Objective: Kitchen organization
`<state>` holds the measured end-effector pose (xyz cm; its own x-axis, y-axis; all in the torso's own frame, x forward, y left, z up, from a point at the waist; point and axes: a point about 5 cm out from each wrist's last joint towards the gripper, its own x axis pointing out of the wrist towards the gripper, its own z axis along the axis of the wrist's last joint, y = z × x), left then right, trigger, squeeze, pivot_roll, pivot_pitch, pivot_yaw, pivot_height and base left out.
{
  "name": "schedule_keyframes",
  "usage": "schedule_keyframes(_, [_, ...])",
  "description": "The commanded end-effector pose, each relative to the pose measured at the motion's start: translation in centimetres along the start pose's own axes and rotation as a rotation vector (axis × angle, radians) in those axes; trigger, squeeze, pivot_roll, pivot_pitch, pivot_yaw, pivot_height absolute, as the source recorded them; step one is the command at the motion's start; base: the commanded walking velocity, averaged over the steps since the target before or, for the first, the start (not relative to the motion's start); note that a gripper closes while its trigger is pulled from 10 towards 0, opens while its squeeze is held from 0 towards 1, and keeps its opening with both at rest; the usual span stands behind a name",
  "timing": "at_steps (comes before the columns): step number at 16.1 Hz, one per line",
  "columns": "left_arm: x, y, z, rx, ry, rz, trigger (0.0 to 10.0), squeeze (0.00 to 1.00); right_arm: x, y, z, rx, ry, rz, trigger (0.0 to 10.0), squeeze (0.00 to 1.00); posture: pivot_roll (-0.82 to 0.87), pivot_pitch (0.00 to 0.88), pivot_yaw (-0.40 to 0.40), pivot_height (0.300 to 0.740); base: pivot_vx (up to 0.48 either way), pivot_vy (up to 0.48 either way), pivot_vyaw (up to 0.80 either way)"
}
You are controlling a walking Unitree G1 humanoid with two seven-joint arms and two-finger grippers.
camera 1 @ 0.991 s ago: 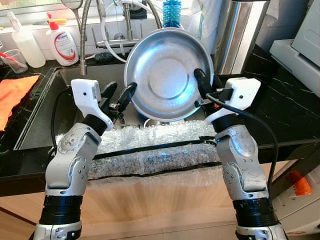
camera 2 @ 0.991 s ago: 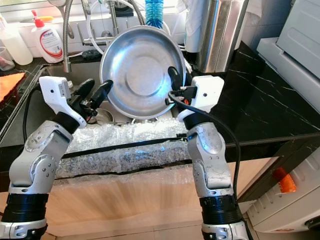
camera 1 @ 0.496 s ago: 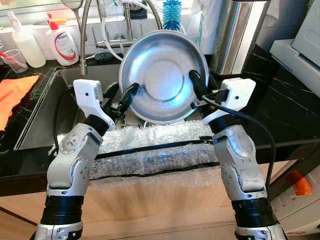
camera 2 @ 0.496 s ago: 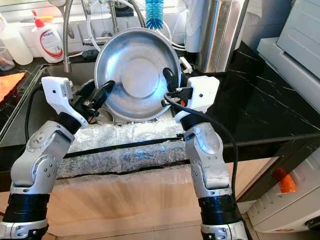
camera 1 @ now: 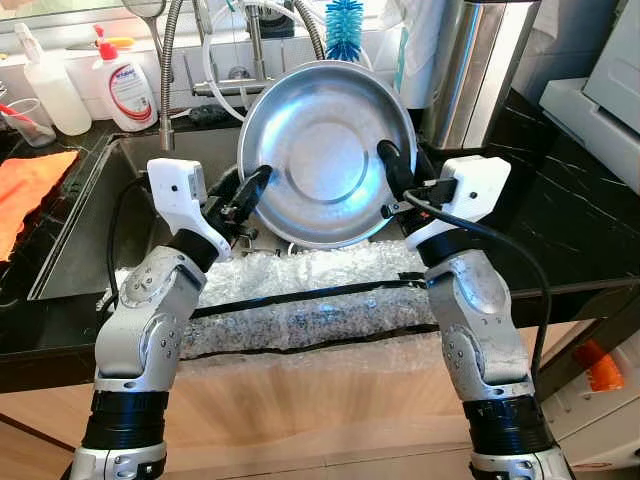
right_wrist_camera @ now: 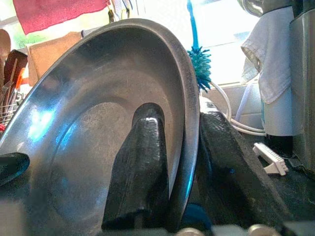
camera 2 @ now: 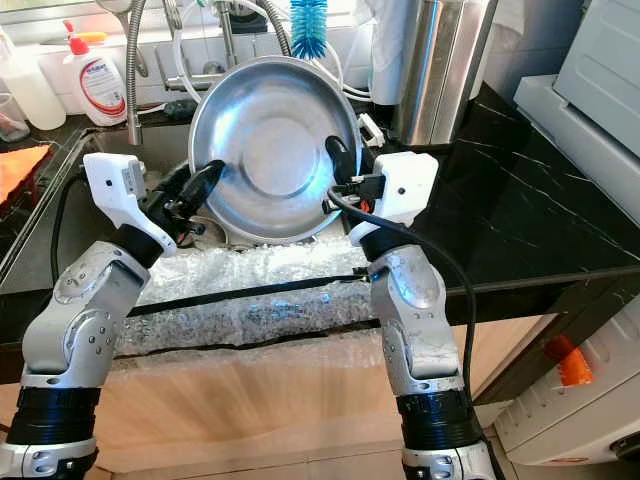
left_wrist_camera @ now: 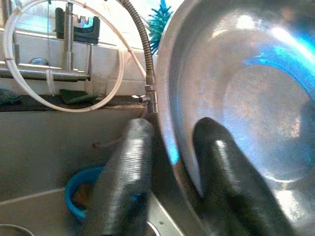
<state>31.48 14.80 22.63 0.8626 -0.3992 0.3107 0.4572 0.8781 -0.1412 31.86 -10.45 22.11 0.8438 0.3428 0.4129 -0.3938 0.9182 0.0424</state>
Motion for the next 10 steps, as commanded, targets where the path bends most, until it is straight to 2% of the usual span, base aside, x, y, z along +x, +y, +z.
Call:
schedule_keyframes(1, [0.32, -0.07, 0.33, 0.005, -0.005, -0.011, 0.0, 0.0, 0.27, 0.55, 1.08, -0.008, -0.043, 0.027, 10.0, 0.0, -0.04, 0.03, 0.063, 0.74, 0.0, 0.0, 0.0])
schedule_keyframes(10, [0.35, -0.43, 0.29, 0.003, -0.013, -0.019, 0.0, 0.0, 0.23, 0.57, 0.9, -0.019, -0.03, 0.033, 10.0, 0.0, -0.04, 0.026, 0.056, 0.74, 0.0, 0.0, 0.0])
